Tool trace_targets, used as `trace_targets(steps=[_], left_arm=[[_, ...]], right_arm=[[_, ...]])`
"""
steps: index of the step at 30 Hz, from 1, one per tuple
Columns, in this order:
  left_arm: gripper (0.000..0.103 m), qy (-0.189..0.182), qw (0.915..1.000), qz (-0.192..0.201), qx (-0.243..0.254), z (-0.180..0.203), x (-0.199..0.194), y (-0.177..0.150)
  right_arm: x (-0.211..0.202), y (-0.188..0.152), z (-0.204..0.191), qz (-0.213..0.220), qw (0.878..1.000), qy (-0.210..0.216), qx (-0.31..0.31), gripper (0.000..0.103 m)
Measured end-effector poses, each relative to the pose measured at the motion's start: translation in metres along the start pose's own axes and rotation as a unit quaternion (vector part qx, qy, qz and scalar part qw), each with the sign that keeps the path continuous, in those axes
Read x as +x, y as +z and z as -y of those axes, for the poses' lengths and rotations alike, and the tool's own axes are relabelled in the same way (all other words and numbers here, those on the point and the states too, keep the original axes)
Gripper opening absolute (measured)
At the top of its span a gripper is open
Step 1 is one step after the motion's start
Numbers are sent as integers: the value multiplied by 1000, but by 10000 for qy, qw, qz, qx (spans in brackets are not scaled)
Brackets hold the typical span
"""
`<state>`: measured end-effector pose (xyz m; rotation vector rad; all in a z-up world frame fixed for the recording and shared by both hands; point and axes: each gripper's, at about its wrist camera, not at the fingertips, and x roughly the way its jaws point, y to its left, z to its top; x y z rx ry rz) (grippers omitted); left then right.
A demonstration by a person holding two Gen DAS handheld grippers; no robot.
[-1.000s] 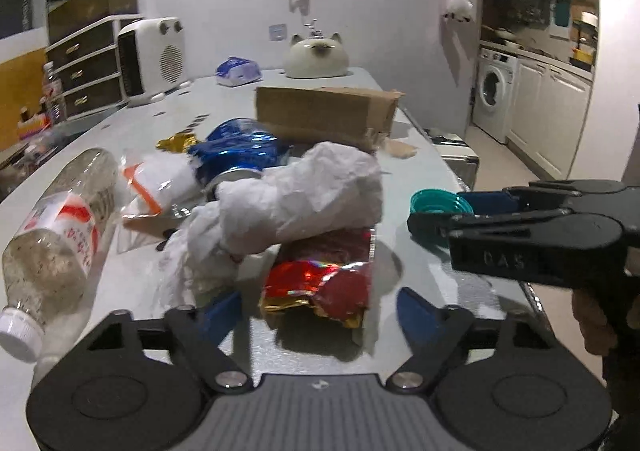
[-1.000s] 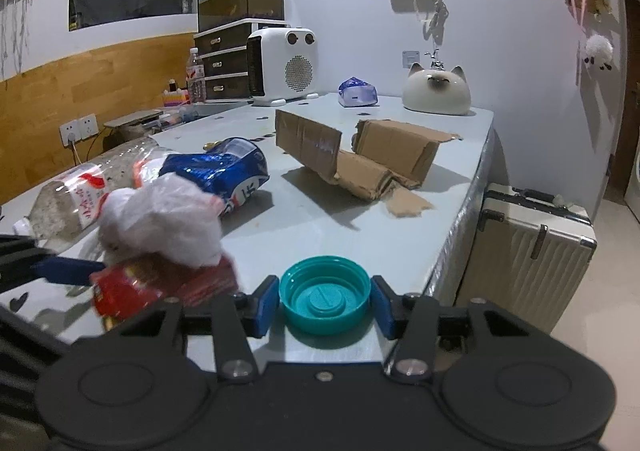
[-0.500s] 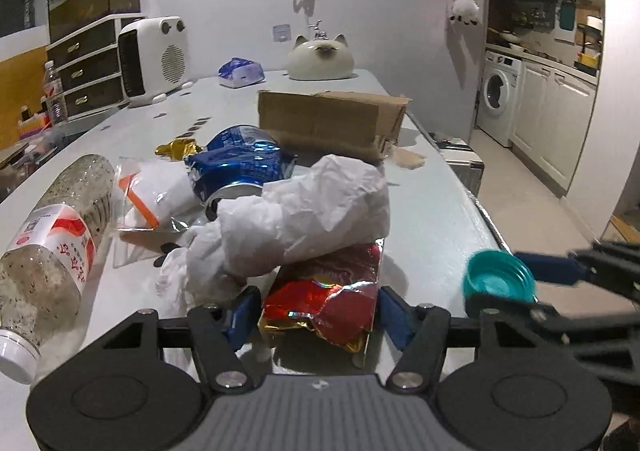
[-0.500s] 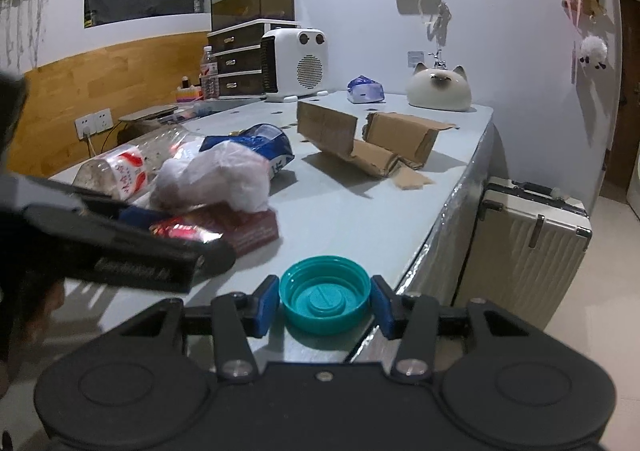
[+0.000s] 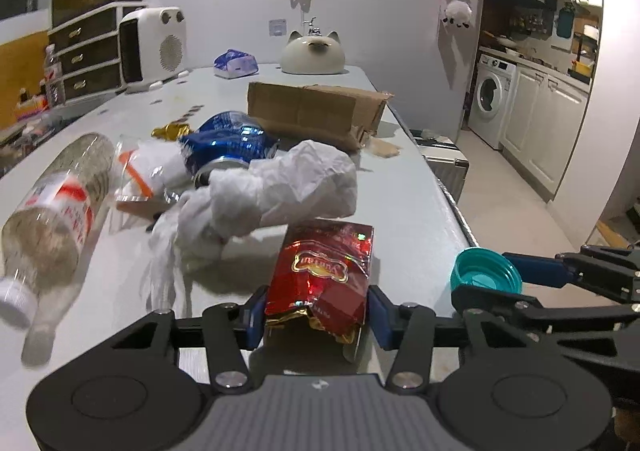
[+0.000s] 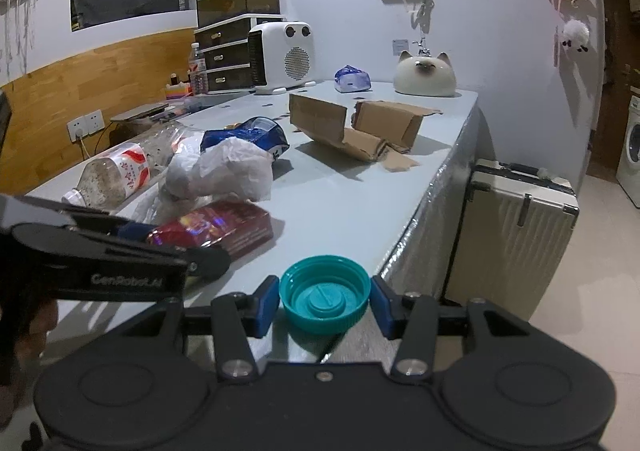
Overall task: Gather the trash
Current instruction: 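Carry the teal cap and red packet with both tools over the wastebasket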
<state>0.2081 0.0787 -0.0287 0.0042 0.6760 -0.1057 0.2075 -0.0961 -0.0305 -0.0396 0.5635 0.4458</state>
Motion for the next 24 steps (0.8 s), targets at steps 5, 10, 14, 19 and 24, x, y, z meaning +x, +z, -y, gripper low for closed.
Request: trace_targets(steps=[5, 10, 14, 19, 24], left_arm=[[51, 81, 9996, 118, -225, 1, -26, -8], [51, 114, 9993, 274, -245, 8, -53, -12], [51, 98, 9989, 400, -235, 15, -73, -15], [51, 149, 9982, 515, -265, 21, -94, -20], [51, 172, 9977, 594, -283, 27, -111, -25]], right_arm=[[-22, -2, -3, 59, 9999, -115, 26, 50], [-46, -2, -6, 182, 9996, -203, 27, 50], [-66, -3, -10, 295, 9991, -286, 66, 50], [-91, -4, -10, 426, 9981, -420, 134, 50], [-114, -7, -7, 547, 9967, -555, 215, 50]])
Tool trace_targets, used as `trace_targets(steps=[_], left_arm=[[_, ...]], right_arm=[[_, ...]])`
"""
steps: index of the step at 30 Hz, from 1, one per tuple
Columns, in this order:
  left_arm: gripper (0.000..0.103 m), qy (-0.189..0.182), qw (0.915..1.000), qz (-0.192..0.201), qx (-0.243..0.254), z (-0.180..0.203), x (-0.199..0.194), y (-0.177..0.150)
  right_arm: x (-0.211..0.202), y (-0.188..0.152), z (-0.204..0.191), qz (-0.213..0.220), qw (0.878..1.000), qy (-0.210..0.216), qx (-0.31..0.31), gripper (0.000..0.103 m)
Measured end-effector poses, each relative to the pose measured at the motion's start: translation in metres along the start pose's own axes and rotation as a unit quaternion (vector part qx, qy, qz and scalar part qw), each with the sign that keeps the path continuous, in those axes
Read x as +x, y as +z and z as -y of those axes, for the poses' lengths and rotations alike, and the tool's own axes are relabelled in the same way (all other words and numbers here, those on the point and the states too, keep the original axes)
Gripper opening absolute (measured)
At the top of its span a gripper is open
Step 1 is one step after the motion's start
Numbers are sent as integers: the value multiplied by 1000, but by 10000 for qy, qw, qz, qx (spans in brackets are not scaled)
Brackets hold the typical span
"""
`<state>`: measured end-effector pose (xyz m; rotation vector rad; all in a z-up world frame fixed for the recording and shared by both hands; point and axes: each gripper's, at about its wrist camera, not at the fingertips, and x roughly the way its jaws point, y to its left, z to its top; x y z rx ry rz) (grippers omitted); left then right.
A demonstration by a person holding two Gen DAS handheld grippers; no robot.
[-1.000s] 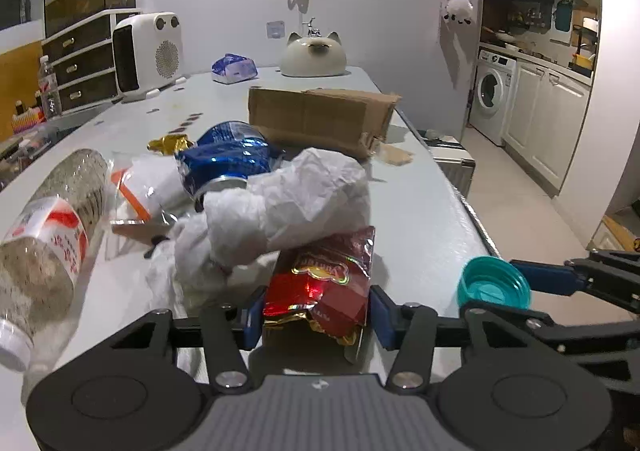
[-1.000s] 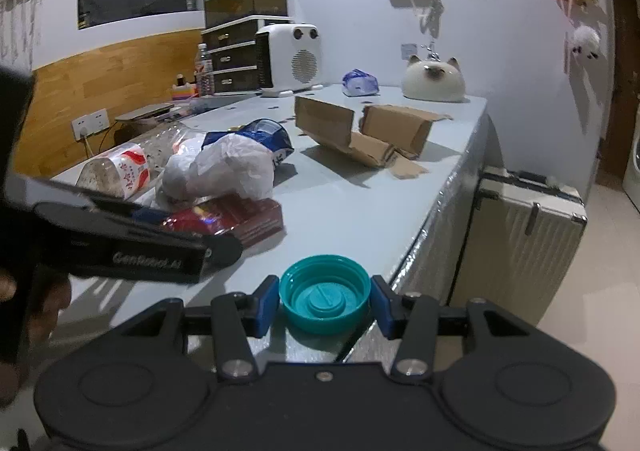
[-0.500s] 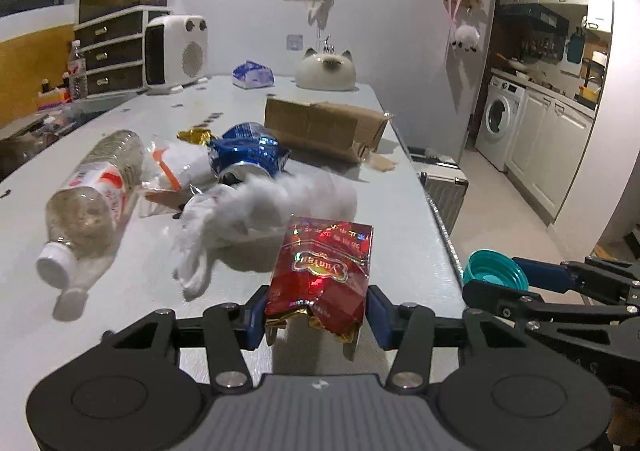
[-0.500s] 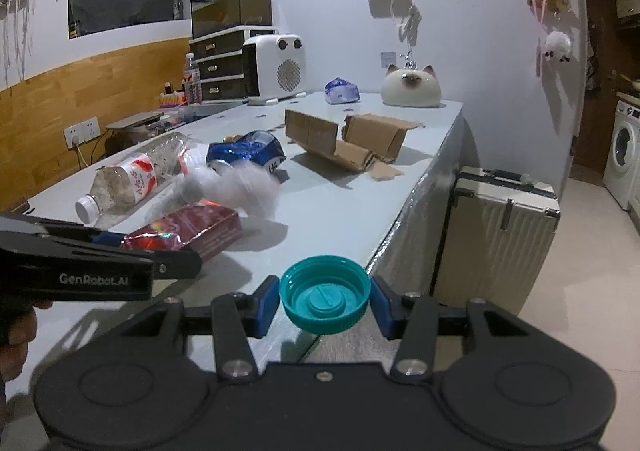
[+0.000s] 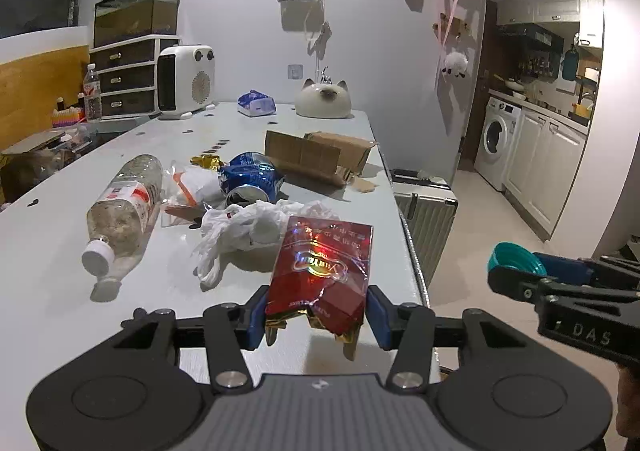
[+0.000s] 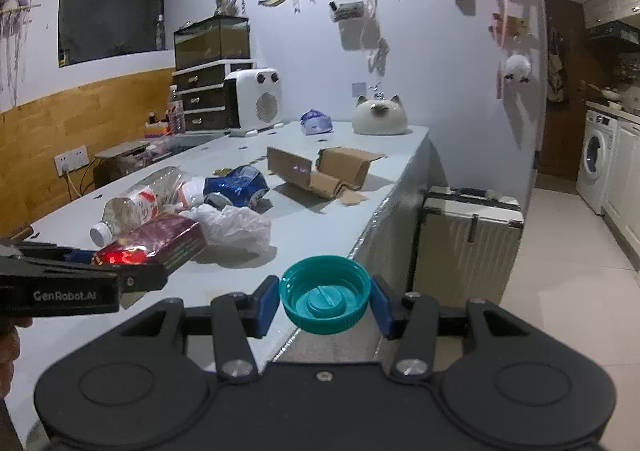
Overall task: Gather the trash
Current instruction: 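Carry the teal cap and red packet with both tools over the wastebasket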
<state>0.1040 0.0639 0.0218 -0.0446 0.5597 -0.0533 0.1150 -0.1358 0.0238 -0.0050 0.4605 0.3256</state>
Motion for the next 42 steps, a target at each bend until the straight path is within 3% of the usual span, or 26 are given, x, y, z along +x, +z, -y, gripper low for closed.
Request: trace_targets(steps=[12, 25, 33, 42], left_arm=[[51, -261, 9995, 129, 132, 42, -23, -7], [51, -822, 9958, -122, 375, 123, 3, -19], [51, -1224, 9902, -415, 530, 173, 45, -25], [51, -1471, 9819, -1064, 536, 218, 139, -48]], right_arm=[[-50, -12, 33, 207, 9987, -451, 152, 50], [-85, -35, 109, 162, 9916, -1197, 460, 50], [-81, -57, 158, -27, 9845, -1594, 726, 50], [-36, -85, 214, -465, 9760, -1829, 1089, 50]])
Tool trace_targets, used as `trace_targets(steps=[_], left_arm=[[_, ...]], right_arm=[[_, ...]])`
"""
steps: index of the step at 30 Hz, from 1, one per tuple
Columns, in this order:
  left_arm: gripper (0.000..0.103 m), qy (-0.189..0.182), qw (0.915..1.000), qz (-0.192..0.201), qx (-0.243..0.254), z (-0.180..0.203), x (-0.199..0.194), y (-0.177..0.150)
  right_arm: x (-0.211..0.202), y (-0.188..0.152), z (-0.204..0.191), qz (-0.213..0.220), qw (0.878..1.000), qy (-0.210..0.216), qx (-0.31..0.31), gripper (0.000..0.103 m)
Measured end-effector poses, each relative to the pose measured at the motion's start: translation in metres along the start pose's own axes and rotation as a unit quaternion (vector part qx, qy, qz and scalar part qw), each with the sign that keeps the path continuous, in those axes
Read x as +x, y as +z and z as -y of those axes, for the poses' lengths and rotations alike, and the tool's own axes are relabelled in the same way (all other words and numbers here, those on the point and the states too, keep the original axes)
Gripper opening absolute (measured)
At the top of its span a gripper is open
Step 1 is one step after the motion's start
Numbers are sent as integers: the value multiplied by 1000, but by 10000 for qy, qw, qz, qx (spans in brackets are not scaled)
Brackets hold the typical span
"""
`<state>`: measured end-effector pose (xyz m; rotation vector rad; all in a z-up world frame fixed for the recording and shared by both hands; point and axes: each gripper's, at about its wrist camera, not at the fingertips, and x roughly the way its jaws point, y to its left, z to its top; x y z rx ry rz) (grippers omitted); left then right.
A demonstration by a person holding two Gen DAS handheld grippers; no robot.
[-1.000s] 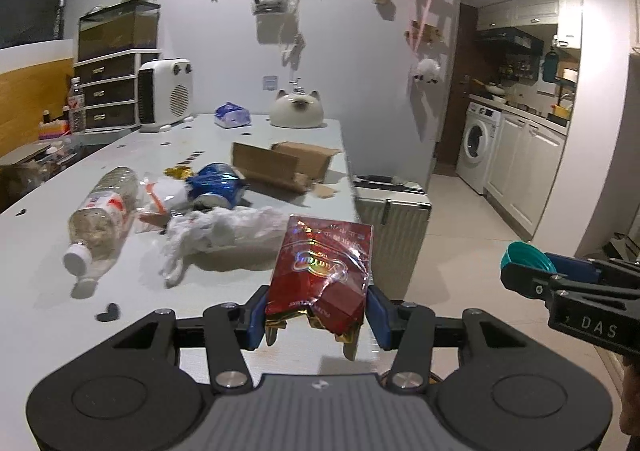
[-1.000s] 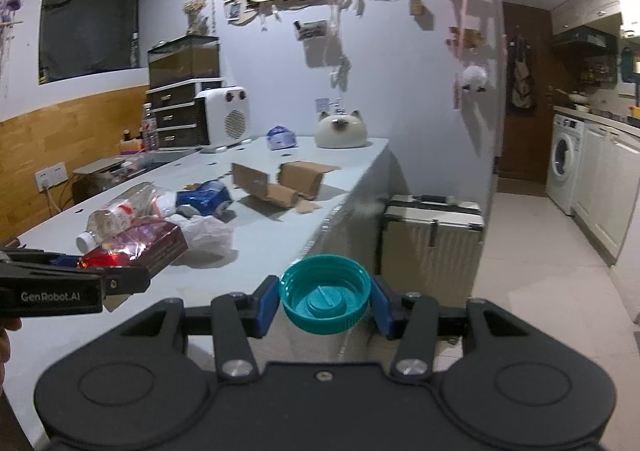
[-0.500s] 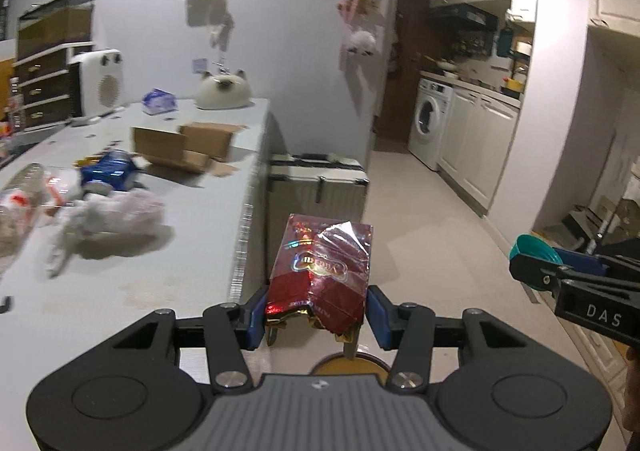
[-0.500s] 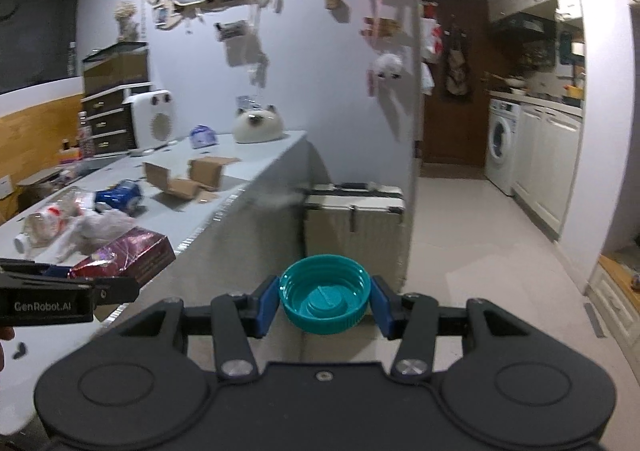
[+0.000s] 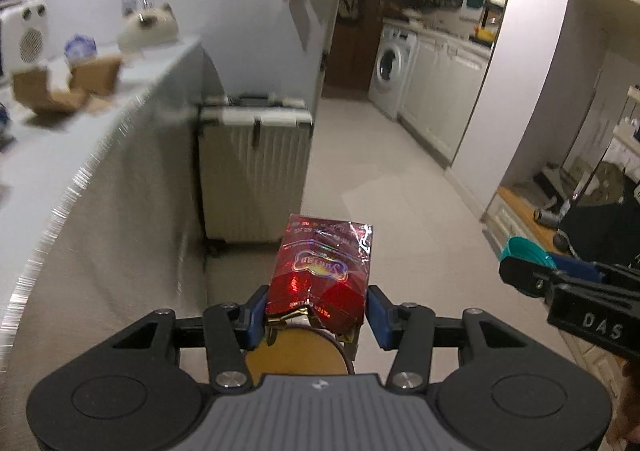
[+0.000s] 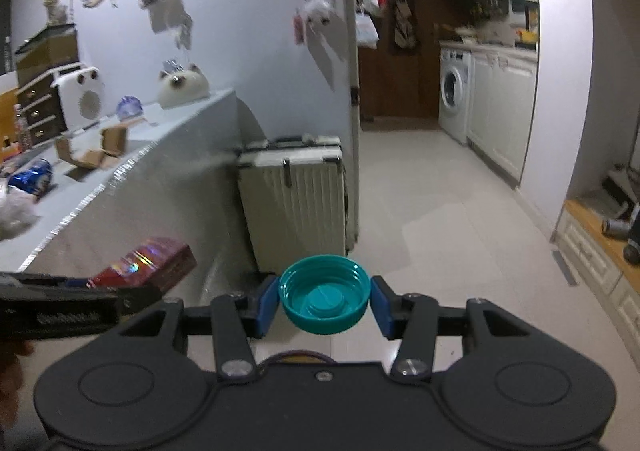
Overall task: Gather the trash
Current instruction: 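Carry the teal cap and red packet with both tools over the wastebasket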
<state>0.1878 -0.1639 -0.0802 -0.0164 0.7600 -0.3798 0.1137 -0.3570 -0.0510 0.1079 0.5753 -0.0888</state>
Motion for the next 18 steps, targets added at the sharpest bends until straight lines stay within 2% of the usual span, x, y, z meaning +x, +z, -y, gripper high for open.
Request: trace_targets(steps=[9, 18], left_arm=[[51, 191, 9951, -837, -489, -20, 114, -16], [51, 266, 9838, -1473, -984, -52, 207, -38]], right_arm=[[99, -24, 12, -750, 9967, -27, 315, 50], [186, -54, 10, -1414, 9887, -6, 496, 50]])
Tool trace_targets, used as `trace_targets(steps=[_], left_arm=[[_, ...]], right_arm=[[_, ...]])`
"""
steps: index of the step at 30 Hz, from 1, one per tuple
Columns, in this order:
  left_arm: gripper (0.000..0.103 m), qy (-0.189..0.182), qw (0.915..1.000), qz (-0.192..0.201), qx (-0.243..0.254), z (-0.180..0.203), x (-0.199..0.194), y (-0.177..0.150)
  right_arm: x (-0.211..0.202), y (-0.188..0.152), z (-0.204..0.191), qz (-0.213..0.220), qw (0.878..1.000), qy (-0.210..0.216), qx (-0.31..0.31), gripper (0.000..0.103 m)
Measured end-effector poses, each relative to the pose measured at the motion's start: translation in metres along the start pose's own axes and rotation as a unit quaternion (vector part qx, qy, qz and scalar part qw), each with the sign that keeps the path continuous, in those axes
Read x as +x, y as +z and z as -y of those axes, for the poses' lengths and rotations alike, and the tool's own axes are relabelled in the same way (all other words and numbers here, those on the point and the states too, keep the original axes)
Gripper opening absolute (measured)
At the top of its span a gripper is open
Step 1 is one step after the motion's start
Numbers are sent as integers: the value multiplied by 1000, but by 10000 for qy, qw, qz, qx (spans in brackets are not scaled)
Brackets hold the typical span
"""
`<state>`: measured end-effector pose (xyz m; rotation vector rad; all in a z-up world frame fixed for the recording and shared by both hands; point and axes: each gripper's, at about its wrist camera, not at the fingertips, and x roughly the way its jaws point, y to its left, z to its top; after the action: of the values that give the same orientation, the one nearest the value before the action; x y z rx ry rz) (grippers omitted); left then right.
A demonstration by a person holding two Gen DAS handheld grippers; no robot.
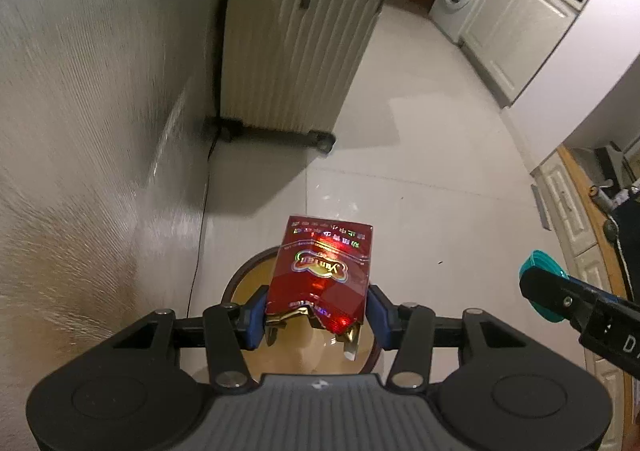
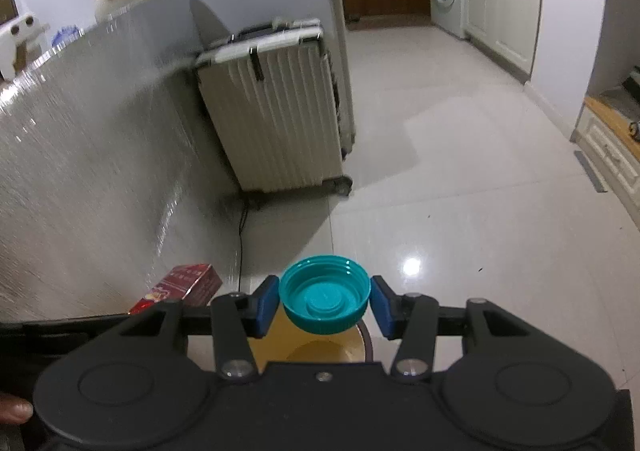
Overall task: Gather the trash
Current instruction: 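Carry the teal cap and red packet with both tools over the wastebasket, then open both tools to drop the cap and packet into the wastebasket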
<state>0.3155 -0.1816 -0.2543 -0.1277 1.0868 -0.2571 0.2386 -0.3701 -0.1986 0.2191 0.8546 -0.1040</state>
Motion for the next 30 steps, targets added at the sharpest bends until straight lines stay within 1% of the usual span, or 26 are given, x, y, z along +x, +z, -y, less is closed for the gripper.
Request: trace_targets(steps=[3, 6, 11, 16, 20, 24, 30], left_arm=[[51, 101, 9998, -194, 0, -9, 23, 1], [51, 157, 9991, -383, 32, -16, 42, -2], [51, 213, 9964, -813, 113, -24, 75, -8], [51, 289, 9914, -1203, 425, -24, 99, -14], [51, 253, 9877, -1488, 410, -30, 115, -18], [51, 413, 9866, -1539, 349, -39, 126, -18], [52, 433, 9857, -1580, 382, -41, 135, -20]], right_arm=[[29, -3, -2, -214, 9998, -4, 3, 50], [54, -6, -1, -468, 9987, 65, 172, 50], [97, -12, 2, -879, 9953, 75, 399, 50], [137, -28, 4, -1274, 9899, -27, 621, 50], [158, -47, 4, -1473, 9866, -54, 697, 50], [170, -61, 4, -1582, 9841, -52, 808, 50], [179, -78, 2, -1646, 9796, 54, 1150, 50]])
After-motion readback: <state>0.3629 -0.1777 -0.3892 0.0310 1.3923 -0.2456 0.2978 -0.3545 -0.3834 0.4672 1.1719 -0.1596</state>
